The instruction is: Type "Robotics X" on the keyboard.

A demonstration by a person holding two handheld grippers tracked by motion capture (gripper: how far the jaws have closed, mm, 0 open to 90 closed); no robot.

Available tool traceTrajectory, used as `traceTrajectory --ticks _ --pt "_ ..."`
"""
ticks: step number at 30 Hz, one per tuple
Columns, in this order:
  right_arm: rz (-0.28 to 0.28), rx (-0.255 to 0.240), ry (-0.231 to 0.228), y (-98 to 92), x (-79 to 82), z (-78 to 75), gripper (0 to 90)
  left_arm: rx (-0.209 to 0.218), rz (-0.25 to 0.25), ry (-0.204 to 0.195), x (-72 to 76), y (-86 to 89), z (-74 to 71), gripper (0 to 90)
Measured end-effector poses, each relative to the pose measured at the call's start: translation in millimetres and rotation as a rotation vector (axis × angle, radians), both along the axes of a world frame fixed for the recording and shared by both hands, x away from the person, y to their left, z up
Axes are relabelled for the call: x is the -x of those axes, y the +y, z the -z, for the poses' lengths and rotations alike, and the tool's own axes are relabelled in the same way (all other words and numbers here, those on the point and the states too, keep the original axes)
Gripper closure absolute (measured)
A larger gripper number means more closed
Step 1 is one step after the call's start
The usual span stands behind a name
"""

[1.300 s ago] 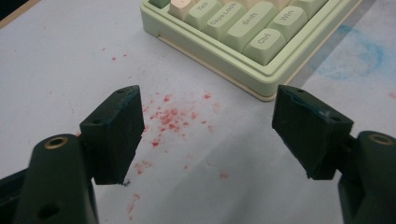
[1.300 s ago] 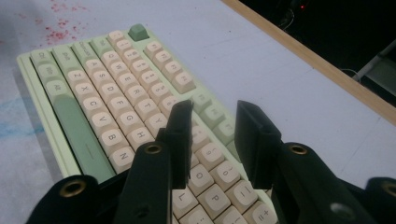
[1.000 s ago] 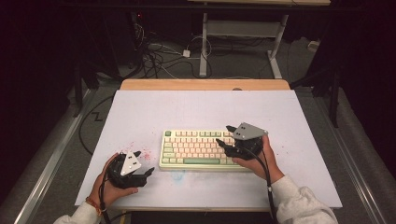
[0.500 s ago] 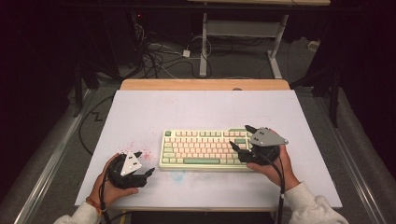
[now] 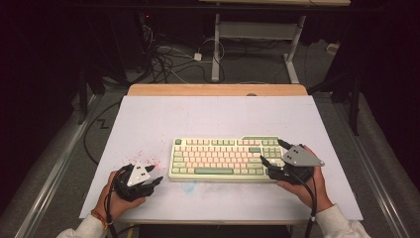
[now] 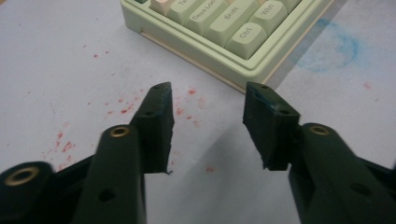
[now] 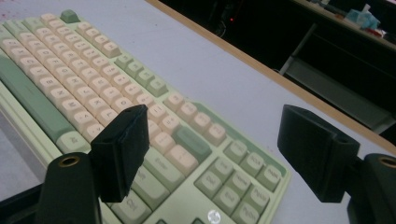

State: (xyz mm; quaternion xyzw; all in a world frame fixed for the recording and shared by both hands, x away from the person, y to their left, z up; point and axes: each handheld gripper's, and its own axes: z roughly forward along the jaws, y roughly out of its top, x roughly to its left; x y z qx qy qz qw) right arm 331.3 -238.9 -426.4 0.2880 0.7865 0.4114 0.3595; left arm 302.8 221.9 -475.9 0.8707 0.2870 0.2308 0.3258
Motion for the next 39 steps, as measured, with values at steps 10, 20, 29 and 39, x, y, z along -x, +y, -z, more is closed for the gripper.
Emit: traceTrajectory --ticks 10,20,29,39 --pt "0.044 0.008 0.042 -25.7 17.8 17.8 25.5 0.015 0.024 0.054 -1.8 0.1 -3.7 87.6" --pt "0.05 0.028 0.069 -29.7 27.6 29.1 25.5 0.028 0.045 0.066 -4.0 -7.2 -12.2 87.8" --pt "0.045 0.036 0.08 -26.7 26.1 30.2 25.8 0.019 0.091 0.059 -9.1 -27.0 -26.3 87.9" --pt "0.044 0.034 0.076 -25.2 25.5 29.6 26.0 0.031 0.161 0.034 -25.0 -59.6 -40.5 87.9"
